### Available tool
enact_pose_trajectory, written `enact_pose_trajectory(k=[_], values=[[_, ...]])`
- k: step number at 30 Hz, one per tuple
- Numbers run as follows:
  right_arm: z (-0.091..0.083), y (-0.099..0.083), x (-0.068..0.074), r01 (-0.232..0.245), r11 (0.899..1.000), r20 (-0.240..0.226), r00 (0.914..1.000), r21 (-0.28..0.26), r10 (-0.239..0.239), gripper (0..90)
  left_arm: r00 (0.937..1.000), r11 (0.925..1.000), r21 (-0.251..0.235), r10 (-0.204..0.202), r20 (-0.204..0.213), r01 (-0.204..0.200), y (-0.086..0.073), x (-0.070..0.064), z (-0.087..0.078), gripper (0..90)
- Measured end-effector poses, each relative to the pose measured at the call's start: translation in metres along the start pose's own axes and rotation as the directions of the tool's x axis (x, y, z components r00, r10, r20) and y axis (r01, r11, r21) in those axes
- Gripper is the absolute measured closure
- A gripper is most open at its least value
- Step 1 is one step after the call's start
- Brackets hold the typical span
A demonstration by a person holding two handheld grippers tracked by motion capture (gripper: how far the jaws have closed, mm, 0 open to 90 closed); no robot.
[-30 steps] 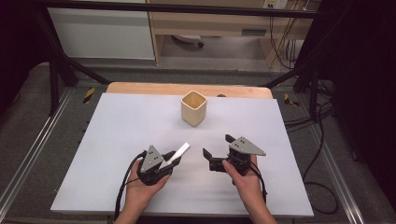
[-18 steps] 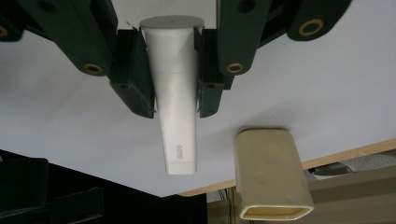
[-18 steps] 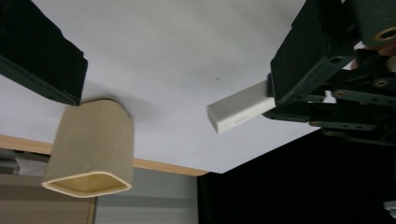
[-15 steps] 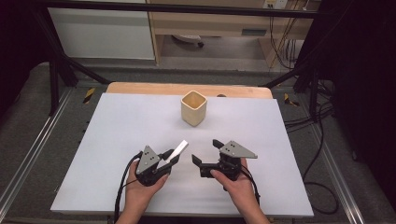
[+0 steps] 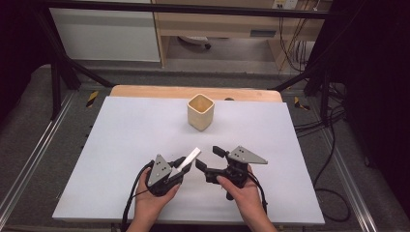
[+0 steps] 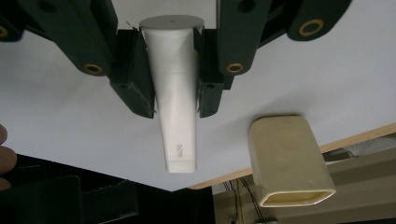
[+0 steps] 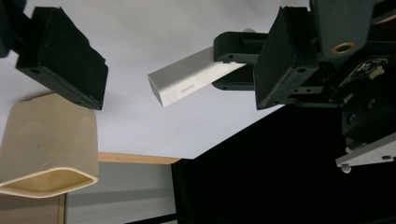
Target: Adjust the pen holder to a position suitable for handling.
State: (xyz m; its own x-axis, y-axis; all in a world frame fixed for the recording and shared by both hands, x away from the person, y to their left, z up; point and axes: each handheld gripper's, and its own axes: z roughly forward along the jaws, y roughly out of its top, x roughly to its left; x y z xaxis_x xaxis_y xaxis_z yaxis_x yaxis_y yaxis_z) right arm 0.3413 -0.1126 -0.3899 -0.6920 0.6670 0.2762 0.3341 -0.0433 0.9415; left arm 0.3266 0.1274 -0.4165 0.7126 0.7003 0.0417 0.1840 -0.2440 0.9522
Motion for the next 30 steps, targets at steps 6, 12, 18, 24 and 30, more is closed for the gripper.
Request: enact_pose_trajectory(k=[6, 12, 18, 24, 30], values=[[0.000, -0.002, -0.003, -0.047, 0.999, -0.022, 0.9987, -0.010, 0.047, 23.3, 0.9999, 0.9999, -0.002, 0.013, 0.006, -0.013, 0.000, -0.004, 0.001, 68.1], [0.002, -0.005, -0.006, -0.073, 0.997, -0.034, 0.9968, -0.004, 0.073, 26.9, 0.9997, 0.9997, -0.005, 0.022, 0.011, -0.022, 0.000, -0.007, 0.003, 68.1], [0.004, -0.009, -0.009, -0.117, 0.993, -0.043, 0.9922, 0.003, 0.117, 29.6, 0.9991, 0.9991, -0.019, 0.039, 0.018, -0.039, 0.001, -0.012, 0.002, 68.1], [0.006, -0.012, -0.010, -0.141, 0.990, -0.059, 0.9881, 0.010, 0.142, 30.3, 0.9985, 0.9983, -0.029, 0.051, 0.019, -0.051, 0.002, -0.015, 0.001, 68.1], [0.007, -0.014, -0.014, -0.173, 0.985, -0.074, 0.9819, 0.017, 0.174, 30.7, 0.9979, 0.9976, -0.037, 0.060, 0.024, -0.059, 0.003, -0.018, 0.001, 68.1]])
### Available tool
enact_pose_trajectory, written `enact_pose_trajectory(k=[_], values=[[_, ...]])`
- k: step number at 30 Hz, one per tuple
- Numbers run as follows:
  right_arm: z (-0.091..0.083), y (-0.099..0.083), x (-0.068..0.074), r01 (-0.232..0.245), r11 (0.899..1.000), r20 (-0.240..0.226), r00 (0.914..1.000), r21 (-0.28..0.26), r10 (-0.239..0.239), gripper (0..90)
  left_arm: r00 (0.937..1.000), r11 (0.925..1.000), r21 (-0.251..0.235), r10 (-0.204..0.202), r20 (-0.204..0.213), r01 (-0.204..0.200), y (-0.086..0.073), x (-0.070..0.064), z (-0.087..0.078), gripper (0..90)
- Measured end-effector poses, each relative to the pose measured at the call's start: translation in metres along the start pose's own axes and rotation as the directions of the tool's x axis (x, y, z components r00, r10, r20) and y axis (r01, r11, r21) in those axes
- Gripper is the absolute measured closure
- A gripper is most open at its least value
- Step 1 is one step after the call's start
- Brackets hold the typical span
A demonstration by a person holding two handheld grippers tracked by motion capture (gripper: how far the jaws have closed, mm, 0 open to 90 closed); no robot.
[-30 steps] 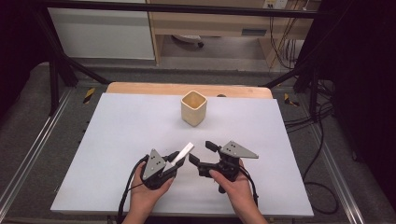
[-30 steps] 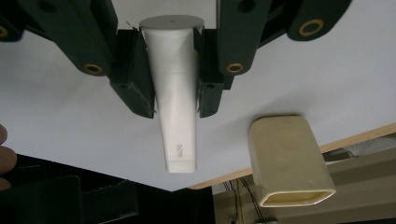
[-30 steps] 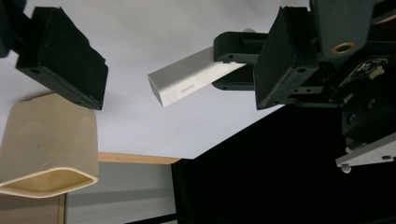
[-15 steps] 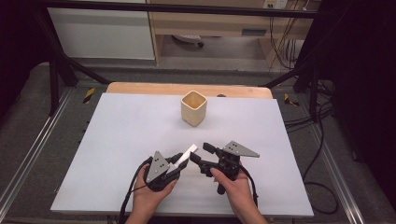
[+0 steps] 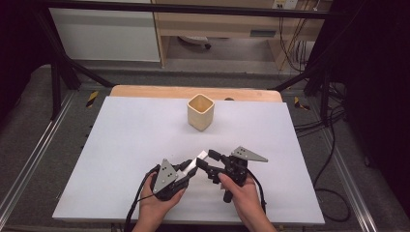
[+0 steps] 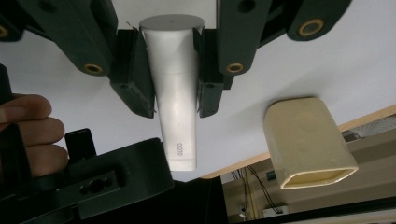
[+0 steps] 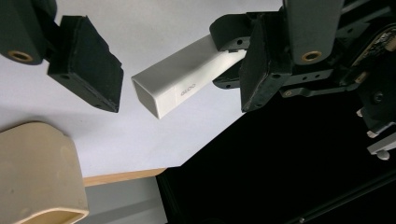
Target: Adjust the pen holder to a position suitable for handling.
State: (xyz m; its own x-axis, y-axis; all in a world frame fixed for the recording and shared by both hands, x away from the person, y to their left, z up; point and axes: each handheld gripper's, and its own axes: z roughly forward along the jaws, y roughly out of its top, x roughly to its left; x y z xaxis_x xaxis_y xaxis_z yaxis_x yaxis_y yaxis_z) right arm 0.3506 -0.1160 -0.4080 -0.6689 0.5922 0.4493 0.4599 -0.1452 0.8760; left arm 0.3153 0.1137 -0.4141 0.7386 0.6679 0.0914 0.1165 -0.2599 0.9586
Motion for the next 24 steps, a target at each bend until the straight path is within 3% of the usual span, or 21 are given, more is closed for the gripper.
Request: enact_pose_trajectory(k=[8, 15, 17, 24], values=[[0.0020, -0.0014, 0.0000, -0.050, 0.999, -0.028, 0.9983, -0.005, 0.050, 30.8, 1.0000, 0.9997, -0.025, 0.006, -0.002, -0.006, 0.0018, -0.0037, -0.0037, 68.1], [0.0046, -0.0021, 0.0027, -0.058, 0.998, -0.047, 0.9972, -0.002, 0.057, 33.6, 1.0000, 0.9994, -0.035, 0.006, -0.007, -0.007, 0.0031, -0.0042, -0.0060, 68.1], [0.0039, -0.0014, 0.0026, -0.078, 0.997, -0.061, 0.9951, -0.007, 0.077, 34.8, 0.9999, 0.9990, -0.043, -0.015, 0.001, 0.015, 0.0032, -0.0034, -0.0069, 68.0], [0.0015, -0.0008, 0.0003, -0.116, 0.993, -0.105, 0.9880, -0.020, 0.114, 38.3, 0.9999, 0.9986, -0.053, -0.005, -0.016, 0.005, 0.0040, -0.0042, -0.0089, 68.1]])
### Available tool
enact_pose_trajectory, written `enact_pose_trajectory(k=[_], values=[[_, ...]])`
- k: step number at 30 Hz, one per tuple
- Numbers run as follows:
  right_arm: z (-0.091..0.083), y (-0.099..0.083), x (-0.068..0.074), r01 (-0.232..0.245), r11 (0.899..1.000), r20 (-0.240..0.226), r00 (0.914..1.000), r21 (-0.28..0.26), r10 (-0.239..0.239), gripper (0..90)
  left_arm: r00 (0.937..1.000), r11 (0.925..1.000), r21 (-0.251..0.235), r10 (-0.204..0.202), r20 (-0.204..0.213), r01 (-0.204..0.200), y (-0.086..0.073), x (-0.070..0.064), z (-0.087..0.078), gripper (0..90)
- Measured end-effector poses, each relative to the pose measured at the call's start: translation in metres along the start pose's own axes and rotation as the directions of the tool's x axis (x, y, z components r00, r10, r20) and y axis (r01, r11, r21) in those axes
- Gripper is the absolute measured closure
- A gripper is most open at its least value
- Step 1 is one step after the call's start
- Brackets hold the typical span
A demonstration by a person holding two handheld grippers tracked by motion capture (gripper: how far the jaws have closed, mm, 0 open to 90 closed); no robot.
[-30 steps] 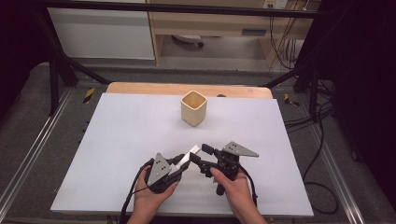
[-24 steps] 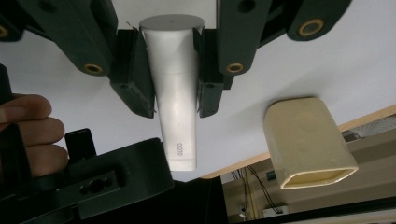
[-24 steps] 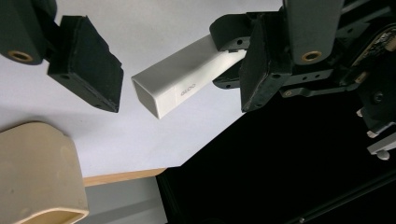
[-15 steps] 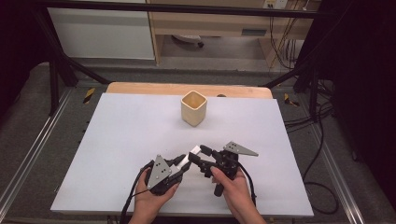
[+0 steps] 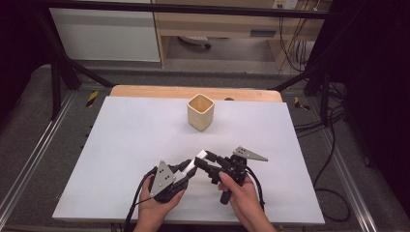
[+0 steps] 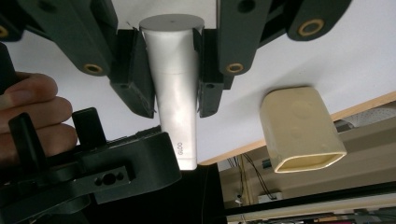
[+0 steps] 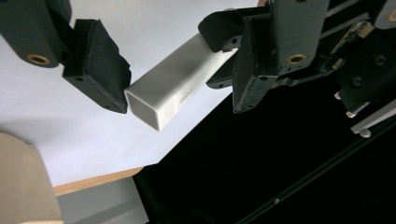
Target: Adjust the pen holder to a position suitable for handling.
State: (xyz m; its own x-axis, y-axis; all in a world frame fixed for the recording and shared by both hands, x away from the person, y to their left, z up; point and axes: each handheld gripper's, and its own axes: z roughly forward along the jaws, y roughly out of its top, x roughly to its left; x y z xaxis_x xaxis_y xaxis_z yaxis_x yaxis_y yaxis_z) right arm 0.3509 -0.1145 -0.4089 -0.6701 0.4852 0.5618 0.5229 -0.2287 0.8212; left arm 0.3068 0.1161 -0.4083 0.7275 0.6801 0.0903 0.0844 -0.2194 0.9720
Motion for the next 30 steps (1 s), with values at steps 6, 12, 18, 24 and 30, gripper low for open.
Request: enact_pose_trajectory(k=[6, 12, 18, 24, 30], values=[[0.000, 0.000, -0.001, -0.011, 1.000, -0.015, 0.9998, -0.003, 0.011, 40.3, 1.0000, 0.9999, -0.009, -0.004, 0.007, 0.004, 0.001, -0.001, 0.000, 68.1], [-0.004, -0.002, -0.006, -0.059, 0.998, -0.038, 0.9976, -0.007, 0.058, 46.1, 0.9999, 0.9996, -0.025, -0.011, 0.006, 0.011, 0.002, -0.004, 0.000, 68.1], [-0.004, -0.003, -0.011, -0.078, 0.997, -0.054, 0.9956, -0.016, 0.077, 51.0, 0.9998, 0.9998, -0.012, -0.015, 0.012, 0.015, -0.001, -0.003, 0.003, 68.1], [-0.003, -0.005, -0.012, -0.083, 0.996, -0.055, 0.9950, -0.013, 0.083, 55.9, 1.0000, 1.0000, -0.001, 0.006, 0.003, -0.006, -0.003, -0.004, 0.005, 68.0], [-0.004, -0.005, -0.007, -0.051, 0.999, -0.053, 0.9973, -0.014, 0.051, 61.5, 0.9985, 0.9985, 0.010, 0.054, -0.012, -0.054, -0.003, -0.008, 0.006, 68.1]])
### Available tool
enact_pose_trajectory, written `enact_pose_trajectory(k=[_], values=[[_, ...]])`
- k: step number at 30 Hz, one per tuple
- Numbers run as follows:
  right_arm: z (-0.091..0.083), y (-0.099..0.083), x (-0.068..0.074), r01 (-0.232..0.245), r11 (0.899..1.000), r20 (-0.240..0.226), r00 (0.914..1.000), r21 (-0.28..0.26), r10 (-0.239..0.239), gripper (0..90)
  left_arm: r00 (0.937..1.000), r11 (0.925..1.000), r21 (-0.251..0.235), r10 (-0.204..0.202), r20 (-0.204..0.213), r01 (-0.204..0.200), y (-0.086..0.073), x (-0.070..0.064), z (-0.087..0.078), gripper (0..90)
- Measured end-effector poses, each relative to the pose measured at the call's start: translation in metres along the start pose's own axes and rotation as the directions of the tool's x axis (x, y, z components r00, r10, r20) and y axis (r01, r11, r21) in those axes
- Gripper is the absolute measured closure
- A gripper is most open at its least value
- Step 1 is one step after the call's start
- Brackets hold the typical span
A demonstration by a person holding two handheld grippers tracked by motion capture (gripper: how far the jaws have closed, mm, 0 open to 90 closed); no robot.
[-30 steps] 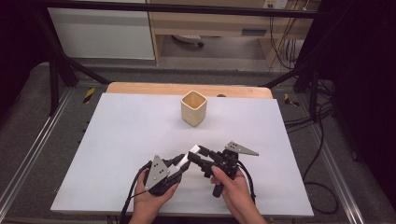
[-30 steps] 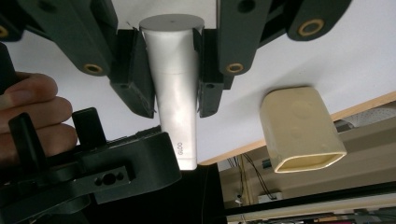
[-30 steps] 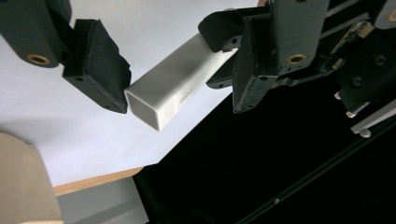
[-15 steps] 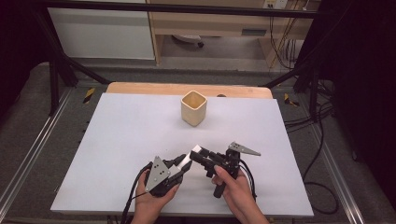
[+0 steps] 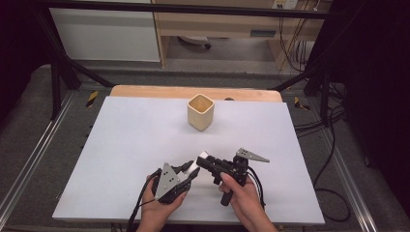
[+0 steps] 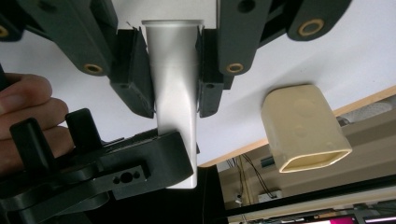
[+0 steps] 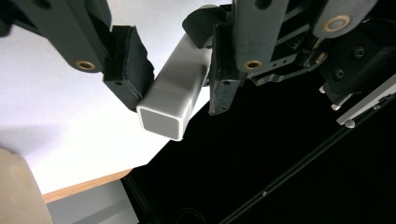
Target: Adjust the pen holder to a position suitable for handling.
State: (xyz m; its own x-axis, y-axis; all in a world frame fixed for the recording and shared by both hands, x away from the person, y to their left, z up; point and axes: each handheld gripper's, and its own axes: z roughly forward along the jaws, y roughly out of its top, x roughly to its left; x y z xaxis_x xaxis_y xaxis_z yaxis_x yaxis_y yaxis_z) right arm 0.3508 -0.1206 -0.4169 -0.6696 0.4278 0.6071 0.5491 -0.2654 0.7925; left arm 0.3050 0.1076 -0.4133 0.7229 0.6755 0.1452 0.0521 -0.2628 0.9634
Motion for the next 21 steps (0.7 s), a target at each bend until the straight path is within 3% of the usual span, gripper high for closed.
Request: enact_pose_trajectory(k=[9, 13, 15, 21], values=[[-0.0004, -0.0010, 0.0007, 0.009, 1.000, -0.004, 0.9999, 0.007, -0.009, 66.5, 0.9996, 0.9995, 0.020, 0.025, -0.016, -0.025, -0.0010, -0.0021, 0.0020, 68.1], [-0.0002, -0.0017, 0.0008, 0.011, 1.000, -0.013, 0.9999, 0.003, -0.011, 69.6, 0.9997, 0.9993, 0.033, 0.020, -0.015, -0.020, -0.0033, -0.0029, 0.0046, 68.0], [0.0000, -0.0020, 0.0025, 0.041, 0.999, -0.010, 0.9991, 0.006, -0.041, 70.6, 0.9998, 0.9994, 0.033, 0.015, -0.016, -0.014, -0.0046, -0.0033, 0.0066, 68.0], [-0.0024, -0.0006, 0.0012, 0.043, 0.999, -0.006, 0.9990, 0.003, -0.043, 71.0, 0.9999, 0.9997, 0.023, -0.010, -0.010, 0.010, -0.0046, -0.0031, 0.0071, 65.0]])
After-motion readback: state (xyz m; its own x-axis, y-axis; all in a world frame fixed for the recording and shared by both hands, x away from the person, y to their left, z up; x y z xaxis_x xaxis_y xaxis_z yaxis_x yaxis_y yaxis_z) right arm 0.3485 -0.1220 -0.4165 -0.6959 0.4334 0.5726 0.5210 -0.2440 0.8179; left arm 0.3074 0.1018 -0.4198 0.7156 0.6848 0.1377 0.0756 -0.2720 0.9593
